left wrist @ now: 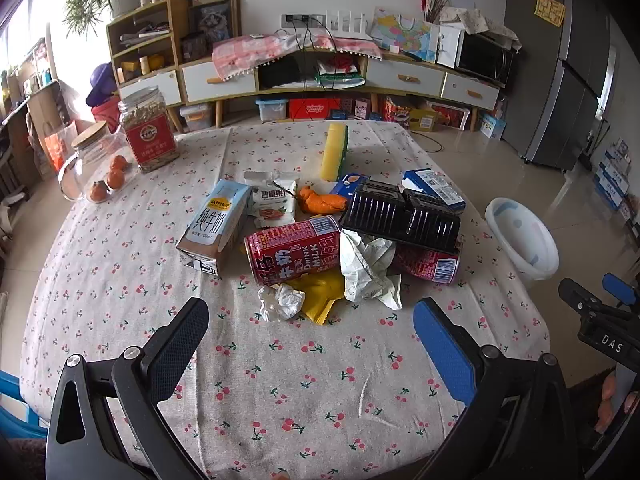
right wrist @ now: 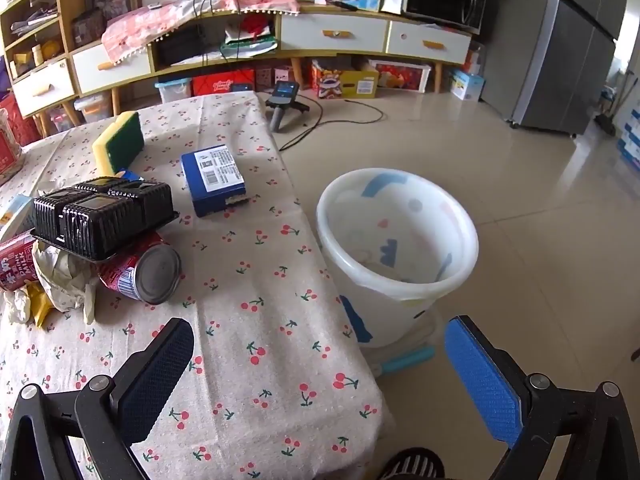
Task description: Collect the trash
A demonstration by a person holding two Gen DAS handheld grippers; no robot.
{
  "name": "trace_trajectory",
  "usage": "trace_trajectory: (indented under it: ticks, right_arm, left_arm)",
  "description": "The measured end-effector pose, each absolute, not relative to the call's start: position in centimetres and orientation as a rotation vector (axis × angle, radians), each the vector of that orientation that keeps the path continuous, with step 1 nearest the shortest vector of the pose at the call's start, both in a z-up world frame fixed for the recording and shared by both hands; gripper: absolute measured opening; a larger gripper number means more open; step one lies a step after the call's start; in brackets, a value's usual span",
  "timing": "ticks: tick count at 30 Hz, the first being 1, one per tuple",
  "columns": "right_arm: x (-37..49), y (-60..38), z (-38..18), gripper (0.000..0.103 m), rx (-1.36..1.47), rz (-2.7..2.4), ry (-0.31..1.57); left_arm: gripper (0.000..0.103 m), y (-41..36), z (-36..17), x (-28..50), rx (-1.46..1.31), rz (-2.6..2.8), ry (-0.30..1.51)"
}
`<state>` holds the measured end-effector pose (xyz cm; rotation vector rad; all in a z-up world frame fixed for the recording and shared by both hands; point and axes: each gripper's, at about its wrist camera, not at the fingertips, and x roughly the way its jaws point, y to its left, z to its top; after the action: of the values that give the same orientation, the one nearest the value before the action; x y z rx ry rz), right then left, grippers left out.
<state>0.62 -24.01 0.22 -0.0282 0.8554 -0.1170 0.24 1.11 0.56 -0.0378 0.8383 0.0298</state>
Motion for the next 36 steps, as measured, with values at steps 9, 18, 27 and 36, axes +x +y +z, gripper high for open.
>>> trace_trajectory:
  ticks: [9,18,27,36]
  right_arm:
    - [0.57,-24.24,0.23,0.103,-0.024,-0.111,0.863]
    - [0.6,-23.98,0.02,0.103,-0.032,-0.109,0.866]
    - [0.44,-24.13,0.21,0.103,-0.03,-0.109,0.862]
    - [0.52,-24.3,0.43,0.103,-0.022,-0.108,0.858]
  left_arm:
    - [0.103,1.29,0.54,0.39,-0.047,0.031,0.834]
    - [0.103,1.29,0.56,0.33,-0.047,0.03,0.834]
    - [0.103,1.27,0.56,0.28,-0.049,0.03,0.829]
    - [0.103,1.25,0.56,0.29,-0.047,0.03,0.829]
